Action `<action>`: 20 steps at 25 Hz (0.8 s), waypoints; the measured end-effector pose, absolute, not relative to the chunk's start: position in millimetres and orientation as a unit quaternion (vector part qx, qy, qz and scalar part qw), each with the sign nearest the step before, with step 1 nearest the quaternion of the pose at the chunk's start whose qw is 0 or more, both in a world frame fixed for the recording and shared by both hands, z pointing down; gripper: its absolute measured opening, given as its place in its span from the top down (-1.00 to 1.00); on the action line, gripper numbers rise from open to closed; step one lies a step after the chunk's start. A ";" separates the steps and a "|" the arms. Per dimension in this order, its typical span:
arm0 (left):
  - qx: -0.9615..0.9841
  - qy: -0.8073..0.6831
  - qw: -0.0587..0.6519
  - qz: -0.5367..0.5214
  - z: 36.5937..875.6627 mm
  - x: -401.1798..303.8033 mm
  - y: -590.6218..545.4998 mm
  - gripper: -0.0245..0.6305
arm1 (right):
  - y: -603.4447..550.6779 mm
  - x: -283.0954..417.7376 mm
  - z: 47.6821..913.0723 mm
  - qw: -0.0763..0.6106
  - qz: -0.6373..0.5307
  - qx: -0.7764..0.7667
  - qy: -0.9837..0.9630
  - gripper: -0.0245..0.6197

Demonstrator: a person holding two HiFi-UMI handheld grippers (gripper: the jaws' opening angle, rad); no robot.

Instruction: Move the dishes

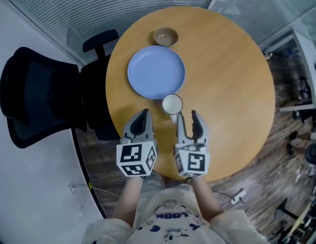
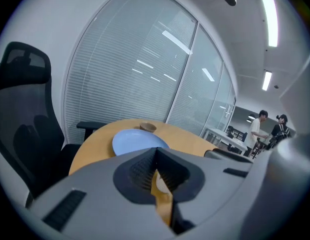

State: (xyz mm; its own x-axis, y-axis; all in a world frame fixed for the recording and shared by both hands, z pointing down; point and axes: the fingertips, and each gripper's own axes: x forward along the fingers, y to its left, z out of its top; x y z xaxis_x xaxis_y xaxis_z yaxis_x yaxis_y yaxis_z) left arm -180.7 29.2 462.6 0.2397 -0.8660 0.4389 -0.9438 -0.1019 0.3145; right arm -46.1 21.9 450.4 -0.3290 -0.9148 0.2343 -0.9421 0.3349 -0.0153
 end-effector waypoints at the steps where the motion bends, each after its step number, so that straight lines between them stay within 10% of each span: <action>1: 0.741 -0.616 0.260 0.067 453.1 -180.9 25.7 0.92 | 17.6 -43.8 436.5 0.086 0.068 0.574 -0.811 0.42; 20: 0.752 -0.650 0.110 0.004 312.8 -188.1 1.6 0.92 | -9.9 -20.6 301.2 -0.003 0.008 0.605 -0.796 0.73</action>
